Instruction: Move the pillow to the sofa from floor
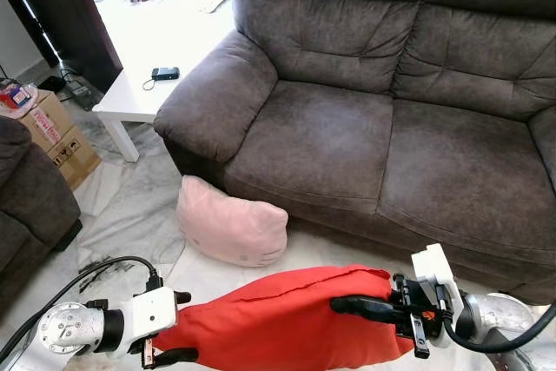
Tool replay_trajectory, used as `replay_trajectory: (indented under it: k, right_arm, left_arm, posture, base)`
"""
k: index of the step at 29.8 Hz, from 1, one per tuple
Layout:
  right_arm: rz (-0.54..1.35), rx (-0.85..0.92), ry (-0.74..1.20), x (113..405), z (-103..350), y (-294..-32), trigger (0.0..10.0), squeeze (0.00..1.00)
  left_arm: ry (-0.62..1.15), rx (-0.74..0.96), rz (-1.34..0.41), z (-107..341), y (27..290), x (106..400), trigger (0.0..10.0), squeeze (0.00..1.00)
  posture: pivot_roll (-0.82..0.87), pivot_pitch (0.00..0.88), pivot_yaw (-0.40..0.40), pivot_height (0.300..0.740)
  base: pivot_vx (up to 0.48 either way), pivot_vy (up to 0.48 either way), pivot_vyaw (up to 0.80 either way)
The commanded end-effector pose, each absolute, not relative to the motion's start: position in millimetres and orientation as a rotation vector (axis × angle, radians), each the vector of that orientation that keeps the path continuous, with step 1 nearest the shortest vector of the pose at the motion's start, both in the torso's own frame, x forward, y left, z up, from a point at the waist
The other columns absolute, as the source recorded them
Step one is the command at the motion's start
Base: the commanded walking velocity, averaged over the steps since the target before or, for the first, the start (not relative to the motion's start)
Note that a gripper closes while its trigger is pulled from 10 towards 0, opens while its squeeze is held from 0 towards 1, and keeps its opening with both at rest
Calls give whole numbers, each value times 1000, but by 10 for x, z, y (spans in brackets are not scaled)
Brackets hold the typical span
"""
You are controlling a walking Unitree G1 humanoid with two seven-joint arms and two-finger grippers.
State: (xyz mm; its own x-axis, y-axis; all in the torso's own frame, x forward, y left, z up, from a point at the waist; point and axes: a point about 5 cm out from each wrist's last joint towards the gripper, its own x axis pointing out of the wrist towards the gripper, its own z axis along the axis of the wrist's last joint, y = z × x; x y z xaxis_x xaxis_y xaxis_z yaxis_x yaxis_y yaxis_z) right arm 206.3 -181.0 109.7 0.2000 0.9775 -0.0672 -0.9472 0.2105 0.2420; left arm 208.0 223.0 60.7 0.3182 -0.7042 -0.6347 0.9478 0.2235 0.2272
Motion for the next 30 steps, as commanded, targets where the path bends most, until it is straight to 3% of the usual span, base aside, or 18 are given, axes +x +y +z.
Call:
replay_trajectory:
  k: [1,23,24,25,26,27,28,29,30]
  right_arm:
    - [1421,134,73,2095,1365,-1745,10000,0]
    - [1404,122,65,2126,1389,-1764,10000,0]
    - [1402,122,66,2126,1385,-1766,10000,0]
    - [1402,122,66,2127,1384,-1767,10000,0]
    - [1401,122,67,2127,1381,-1768,10000,0]
    - [1399,122,67,2130,1379,-1769,10000,0]
    - [1398,122,67,2132,1378,-1768,10000,0]
    - [1398,121,67,2137,1376,-1766,10000,0]
    - [1398,121,67,2137,1376,-1766,10000,0]
  left_arm:
    - [490,650,-1216,501,2238,2008,10000,0]
    - [498,690,-1150,294,2237,2019,10000,0]
    - [503,688,-1153,288,2243,2007,9333,0]
    - [503,688,-1153,285,2245,2003,5529,0]
    - [503,688,-1153,282,2247,1998,5529,0]
    - [508,694,-1157,268,2257,1984,4627,0]
    - [514,698,-1160,261,2265,1975,4627,0]
    - [523,709,-1168,246,2281,1958,549,0]
    - [524,711,-1170,244,2283,1956,549,0]
  posture:
    - [9,125,-17,740]
    - [1,122,-21,740]
    - [2,123,-21,740]
    - [2,123,-21,740]
    - [2,124,-20,740]
    - [4,124,-21,740]
    - [4,125,-21,740]
    - [4,125,-21,740]
    - [4,125,-21,740]
  base:
    - [0,0,0]
    - [0,0,0]
    - [0,0,0]
    - [0,0,0]
    - [0,0,0]
    - [0,0,0]
    - [0,0,0]
    - [0,0,0]
    - [0,0,0]
